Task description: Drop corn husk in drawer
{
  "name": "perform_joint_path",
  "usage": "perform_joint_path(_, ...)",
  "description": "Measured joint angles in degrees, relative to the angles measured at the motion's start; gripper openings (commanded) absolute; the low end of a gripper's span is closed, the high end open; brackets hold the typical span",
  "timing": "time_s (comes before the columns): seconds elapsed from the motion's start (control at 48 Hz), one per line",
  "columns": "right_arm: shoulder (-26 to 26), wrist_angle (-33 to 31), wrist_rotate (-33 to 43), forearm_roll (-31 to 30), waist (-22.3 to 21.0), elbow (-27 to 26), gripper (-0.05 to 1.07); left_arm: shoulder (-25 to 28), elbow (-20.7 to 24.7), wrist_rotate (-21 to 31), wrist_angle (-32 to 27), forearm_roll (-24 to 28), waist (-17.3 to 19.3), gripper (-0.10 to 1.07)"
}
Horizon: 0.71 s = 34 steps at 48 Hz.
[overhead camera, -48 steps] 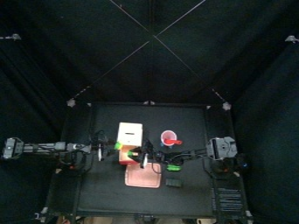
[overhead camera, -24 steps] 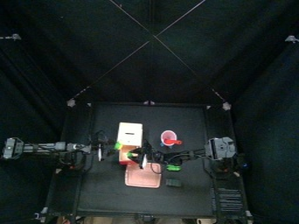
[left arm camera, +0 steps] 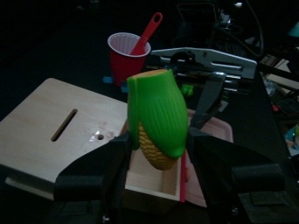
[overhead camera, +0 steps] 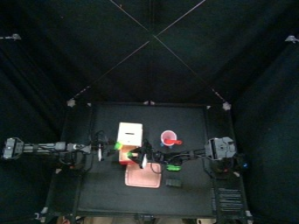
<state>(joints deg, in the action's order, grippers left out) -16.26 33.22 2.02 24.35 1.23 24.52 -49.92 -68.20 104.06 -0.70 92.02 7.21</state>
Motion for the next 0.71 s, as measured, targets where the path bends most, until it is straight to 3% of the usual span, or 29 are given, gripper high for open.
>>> perform_joint_path(0.208, -0.1, -0.1, 0.0, 1.3, 0.0, 0.1, 0.92, 0.0, 0.0, 0.0, 0.0, 0.0, 0.0, 0.81)
perform_joint_path(0.708, -0.1, -0.1, -0.2, 1.1, 0.1, 0.0, 0.93, 0.0, 0.0, 0.0, 0.0, 0.0, -0.1, 0.81)
